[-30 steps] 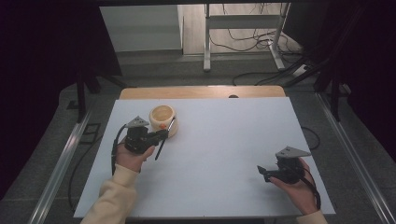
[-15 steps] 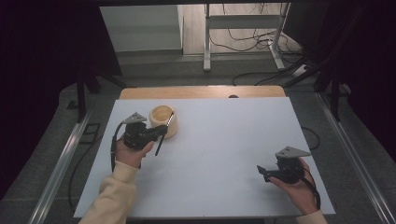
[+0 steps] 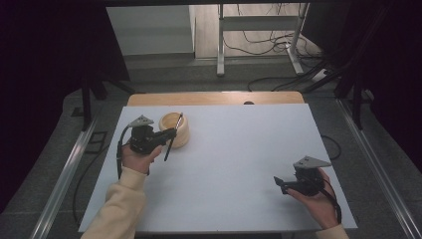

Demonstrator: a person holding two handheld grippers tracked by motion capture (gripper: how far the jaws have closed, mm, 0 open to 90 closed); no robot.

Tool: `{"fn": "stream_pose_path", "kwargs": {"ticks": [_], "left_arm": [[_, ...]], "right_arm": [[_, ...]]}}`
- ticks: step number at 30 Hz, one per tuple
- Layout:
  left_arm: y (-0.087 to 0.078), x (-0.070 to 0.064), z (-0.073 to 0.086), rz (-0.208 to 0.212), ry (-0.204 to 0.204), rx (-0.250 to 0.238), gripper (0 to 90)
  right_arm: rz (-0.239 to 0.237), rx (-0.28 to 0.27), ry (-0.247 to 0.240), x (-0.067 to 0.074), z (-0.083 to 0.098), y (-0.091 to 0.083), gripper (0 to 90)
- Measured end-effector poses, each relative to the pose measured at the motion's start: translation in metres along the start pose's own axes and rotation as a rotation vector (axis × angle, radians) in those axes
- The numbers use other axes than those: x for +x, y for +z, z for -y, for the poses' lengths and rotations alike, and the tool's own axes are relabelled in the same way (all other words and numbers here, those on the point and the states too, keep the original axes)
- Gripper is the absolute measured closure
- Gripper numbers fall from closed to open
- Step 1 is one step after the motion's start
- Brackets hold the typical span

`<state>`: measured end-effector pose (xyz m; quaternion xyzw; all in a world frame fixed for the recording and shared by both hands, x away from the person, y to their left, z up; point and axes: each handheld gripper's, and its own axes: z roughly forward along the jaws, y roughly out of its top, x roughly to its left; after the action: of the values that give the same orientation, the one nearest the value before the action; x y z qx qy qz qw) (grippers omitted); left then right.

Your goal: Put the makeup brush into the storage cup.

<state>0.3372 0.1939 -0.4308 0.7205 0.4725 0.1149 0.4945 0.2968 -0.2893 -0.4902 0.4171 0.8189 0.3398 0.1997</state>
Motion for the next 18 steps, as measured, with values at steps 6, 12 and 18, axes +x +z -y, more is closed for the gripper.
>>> {"fn": "stream_pose_path", "kwargs": {"ticks": [6,12,18], "left_arm": [[0.000,0.002,-0.005,-0.004,-0.005,-0.016,83.9],[0.001,0.005,-0.011,-0.016,-0.001,-0.031,83.9],[0.002,0.007,-0.018,-0.023,0.000,-0.045,83.9]], "right_arm": [[0.000,0.001,-0.001,-0.001,0.000,0.000,12.8],[-0.002,0.002,0.001,-0.001,0.000,0.001,12.8],[-0.003,0.002,0.002,-0.001,0.000,0.001,12.9]]}}
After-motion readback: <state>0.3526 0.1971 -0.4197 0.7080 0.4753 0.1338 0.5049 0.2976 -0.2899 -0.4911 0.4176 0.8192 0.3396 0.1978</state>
